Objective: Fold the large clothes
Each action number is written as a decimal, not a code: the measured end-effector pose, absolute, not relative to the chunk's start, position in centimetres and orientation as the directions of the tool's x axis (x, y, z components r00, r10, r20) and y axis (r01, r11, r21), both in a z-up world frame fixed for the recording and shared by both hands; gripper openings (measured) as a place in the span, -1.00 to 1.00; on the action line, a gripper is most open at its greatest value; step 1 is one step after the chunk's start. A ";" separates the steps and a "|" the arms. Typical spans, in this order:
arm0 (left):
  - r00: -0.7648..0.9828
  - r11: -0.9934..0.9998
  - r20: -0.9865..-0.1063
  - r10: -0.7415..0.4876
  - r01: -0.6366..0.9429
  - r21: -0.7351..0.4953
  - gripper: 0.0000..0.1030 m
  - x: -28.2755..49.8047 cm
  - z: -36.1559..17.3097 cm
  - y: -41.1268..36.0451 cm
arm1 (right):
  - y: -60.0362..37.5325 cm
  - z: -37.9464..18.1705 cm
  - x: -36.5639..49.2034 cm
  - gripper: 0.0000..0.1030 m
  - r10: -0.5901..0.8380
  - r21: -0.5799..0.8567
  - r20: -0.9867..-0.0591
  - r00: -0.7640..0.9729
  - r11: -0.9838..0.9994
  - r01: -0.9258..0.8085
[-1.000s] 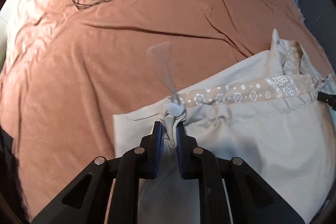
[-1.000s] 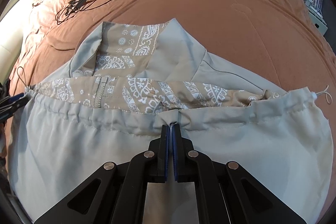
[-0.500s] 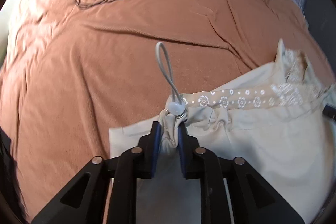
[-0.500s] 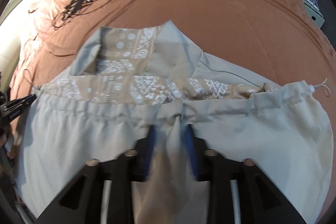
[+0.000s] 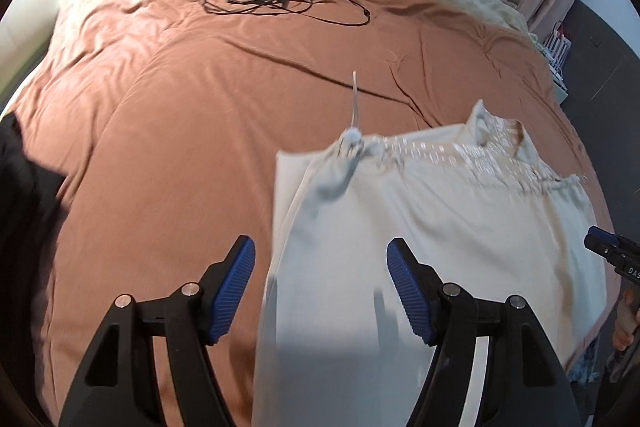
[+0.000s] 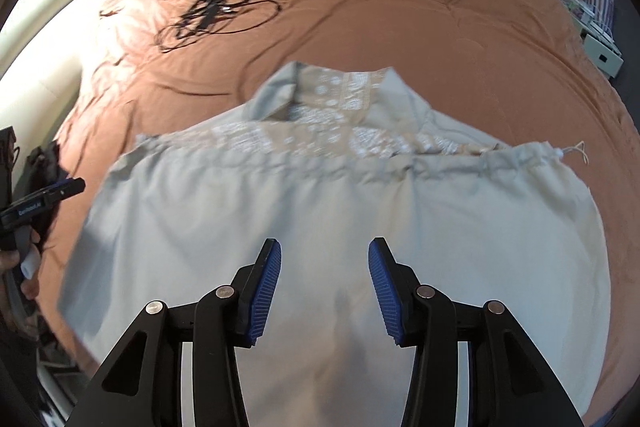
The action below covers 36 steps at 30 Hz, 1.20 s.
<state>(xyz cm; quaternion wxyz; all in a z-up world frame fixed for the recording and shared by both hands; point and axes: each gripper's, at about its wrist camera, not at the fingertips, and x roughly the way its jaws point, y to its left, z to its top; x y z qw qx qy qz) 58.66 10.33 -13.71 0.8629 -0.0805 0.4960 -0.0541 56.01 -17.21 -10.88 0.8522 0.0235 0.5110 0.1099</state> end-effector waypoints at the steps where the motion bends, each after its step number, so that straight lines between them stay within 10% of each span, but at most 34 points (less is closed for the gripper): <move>1: 0.506 0.980 -0.844 -0.177 0.011 -0.199 0.34 57.7 -13.4 10.7 | -16.9 -10.6 55.2 -0.10 0.215 0.153 -0.865 0.454 0.974 -0.168; 25: 0.542 0.901 -0.781 -0.309 -0.098 -0.424 0.34 42.0 -13.9 13.2 | -17.1 -9.3 39.0 -0.10 0.280 0.227 -0.851 0.444 0.959 -0.168; 36: 0.498 0.859 -0.783 -0.372 -0.134 -0.494 0.34 44.2 -19.8 13.8 | -15.2 -13.8 39.4 -0.46 0.275 0.225 -0.893 0.357 0.958 -0.175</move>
